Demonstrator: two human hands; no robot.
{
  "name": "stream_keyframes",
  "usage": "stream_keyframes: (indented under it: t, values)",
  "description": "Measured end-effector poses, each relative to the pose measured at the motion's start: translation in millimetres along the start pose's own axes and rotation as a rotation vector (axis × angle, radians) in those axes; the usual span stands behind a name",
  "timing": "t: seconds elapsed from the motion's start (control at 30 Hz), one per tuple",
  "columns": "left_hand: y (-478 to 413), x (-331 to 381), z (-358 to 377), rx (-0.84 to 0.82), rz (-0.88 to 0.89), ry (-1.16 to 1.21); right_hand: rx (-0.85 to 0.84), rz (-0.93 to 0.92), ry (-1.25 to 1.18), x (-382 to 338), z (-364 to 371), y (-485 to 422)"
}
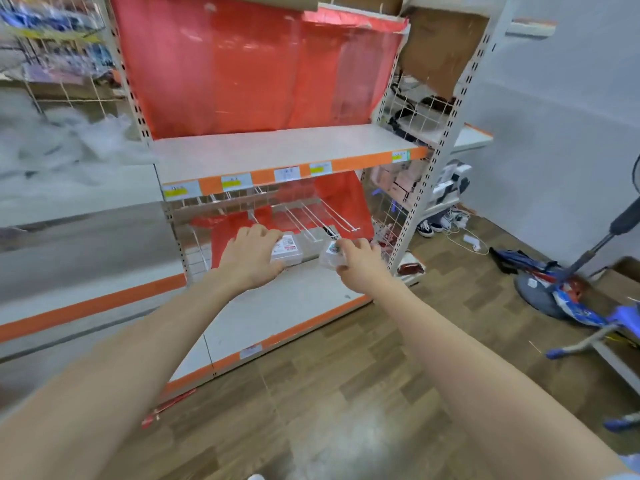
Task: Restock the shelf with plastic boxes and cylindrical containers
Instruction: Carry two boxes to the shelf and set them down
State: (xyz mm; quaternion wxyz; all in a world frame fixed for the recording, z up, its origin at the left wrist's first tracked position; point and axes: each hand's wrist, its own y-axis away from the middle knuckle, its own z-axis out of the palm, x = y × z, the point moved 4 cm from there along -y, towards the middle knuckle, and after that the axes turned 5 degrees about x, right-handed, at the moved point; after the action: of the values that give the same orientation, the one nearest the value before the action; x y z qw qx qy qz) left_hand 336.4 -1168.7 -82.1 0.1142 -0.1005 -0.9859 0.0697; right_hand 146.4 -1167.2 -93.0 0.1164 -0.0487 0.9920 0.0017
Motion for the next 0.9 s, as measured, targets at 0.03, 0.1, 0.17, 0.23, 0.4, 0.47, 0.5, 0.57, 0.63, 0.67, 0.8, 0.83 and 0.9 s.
stream_keyframes:
  t: [0.03,0.1,0.17,0.23,0.4,0.47,0.5,0.57,0.63,0.67,0.8,0.83,0.9]
  values:
    - [-17.1,-7.8,-4.7,0.015,0.003,0.003,0.008,0.009,0.000,-3.9,-4.5,-17.9]
    - [-49.7,-20.9,-13.5,0.037,0.010,0.004,0.017,0.029,-0.004,-10.9,-12.5,-49.0]
    - [-78.5,-30.2,-18.9,0.055,0.023,0.007,0.025,0.041,0.002,-15.1,-17.1,-73.8]
    - [-105.2,-37.8,-19.6,0.061,0.030,0.021,0.038,0.048,0.008,-15.6,-17.9,-97.2]
    - [-152.8,-38.6,-0.9,0.019,0.045,0.046,0.012,0.072,0.006,0.2,-13.4,-143.3]
    - [-171.9,-35.4,8.8,0.007,0.048,0.059,0.001,0.080,0.012,11.5,-10.8,-162.8]
    - [-180.0,-33.1,12.9,0.003,0.051,0.062,0.002,0.084,0.015,17.2,-9.7,-170.8]
    - [-200.7,-26.5,22.6,-0.005,0.054,0.054,0.012,0.092,0.022,32.0,-8.2,-189.5]
    - [-224.4,-18.2,32.5,0.000,0.049,0.049,0.023,0.110,0.031,50.5,-8.6,-209.8]
    - [-234.8,-14.6,36.0,0.003,0.043,0.053,0.021,0.114,0.035,58.3,-9.3,-218.8]
    - [-289.9,10.1,49.5,0.025,0.002,0.061,0.015,0.093,0.020,101.3,-20.4,-268.0]
    - [-301.8,16.3,51.3,0.029,-0.005,0.059,0.013,0.086,0.017,111.1,-24.4,-279.2]
    - [-329.0,31.1,54.6,0.038,-0.013,0.046,0.014,0.075,0.015,132.4,-35.3,-303.2]
